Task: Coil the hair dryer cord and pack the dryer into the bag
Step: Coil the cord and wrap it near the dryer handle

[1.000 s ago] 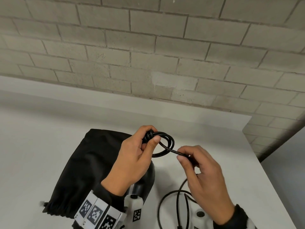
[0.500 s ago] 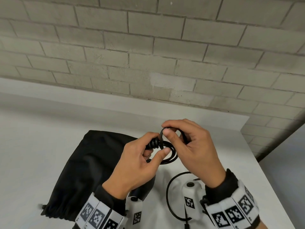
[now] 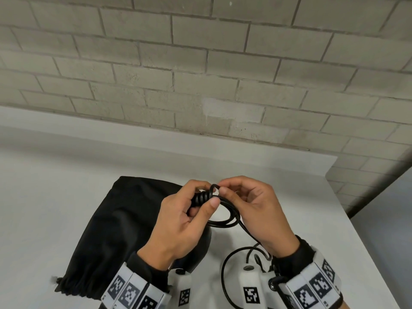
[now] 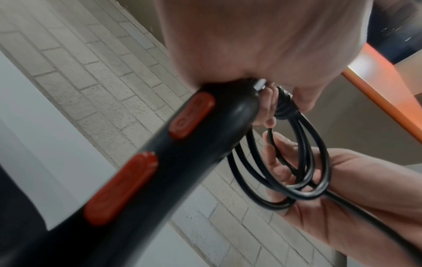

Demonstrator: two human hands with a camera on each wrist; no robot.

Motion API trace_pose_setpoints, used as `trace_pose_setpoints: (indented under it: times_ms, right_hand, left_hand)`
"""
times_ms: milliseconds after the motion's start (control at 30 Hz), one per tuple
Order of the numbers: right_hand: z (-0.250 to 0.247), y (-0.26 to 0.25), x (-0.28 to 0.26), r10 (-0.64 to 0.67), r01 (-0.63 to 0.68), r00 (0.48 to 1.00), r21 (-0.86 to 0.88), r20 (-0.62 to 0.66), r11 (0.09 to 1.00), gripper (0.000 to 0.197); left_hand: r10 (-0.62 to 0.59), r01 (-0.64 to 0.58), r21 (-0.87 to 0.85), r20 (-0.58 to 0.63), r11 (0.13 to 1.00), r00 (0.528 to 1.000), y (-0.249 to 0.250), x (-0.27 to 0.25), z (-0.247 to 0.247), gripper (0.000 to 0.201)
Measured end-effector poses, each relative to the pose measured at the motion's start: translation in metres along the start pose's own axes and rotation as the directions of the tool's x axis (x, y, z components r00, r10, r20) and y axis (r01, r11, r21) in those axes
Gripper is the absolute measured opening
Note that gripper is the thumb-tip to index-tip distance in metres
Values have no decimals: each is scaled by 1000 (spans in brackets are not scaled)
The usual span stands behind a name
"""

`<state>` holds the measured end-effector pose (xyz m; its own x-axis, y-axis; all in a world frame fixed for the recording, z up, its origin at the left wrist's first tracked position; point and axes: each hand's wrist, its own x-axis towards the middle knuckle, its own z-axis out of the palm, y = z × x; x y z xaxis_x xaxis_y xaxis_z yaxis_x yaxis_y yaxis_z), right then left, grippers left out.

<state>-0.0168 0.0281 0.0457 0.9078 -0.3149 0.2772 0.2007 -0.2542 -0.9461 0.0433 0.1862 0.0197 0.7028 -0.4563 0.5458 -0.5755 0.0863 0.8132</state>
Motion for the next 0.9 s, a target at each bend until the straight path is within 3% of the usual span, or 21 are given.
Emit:
trace_pose_setpoints:
  times_ms: [133, 233, 500, 767, 833, 900]
  right_hand:
    - [-8, -1, -6, -23, 22, 994, 5, 107, 1000, 18]
    - [-13, -1, -12, -15, 20, 979, -22, 205, 1000, 23]
    - [-20, -5, -6, -37, 101, 966, -244, 255, 965, 16]
    - [-17, -4, -7, -81, 146, 972, -292, 223, 945, 12]
    - [-10, -1, -10, -99, 142, 982, -278, 162, 950, 13]
    - [1, 5, -15, -121, 119, 993, -268, 11, 956, 16]
  left_hand:
    - [-36, 37, 34, -37, 999, 999, 0, 1, -3, 38]
    - [-38, 39, 37, -20, 999, 999, 2, 2, -5, 32]
    - [-30, 28, 75, 26, 997, 999, 4, 3, 1, 26]
    - [-69, 60, -153, -49, 986, 996, 8, 0, 10, 23]
    - [-78, 68, -152, -61, 986, 995, 10, 1, 10, 24]
    - [-81, 70, -140, -75, 988, 994, 11, 2, 12, 23]
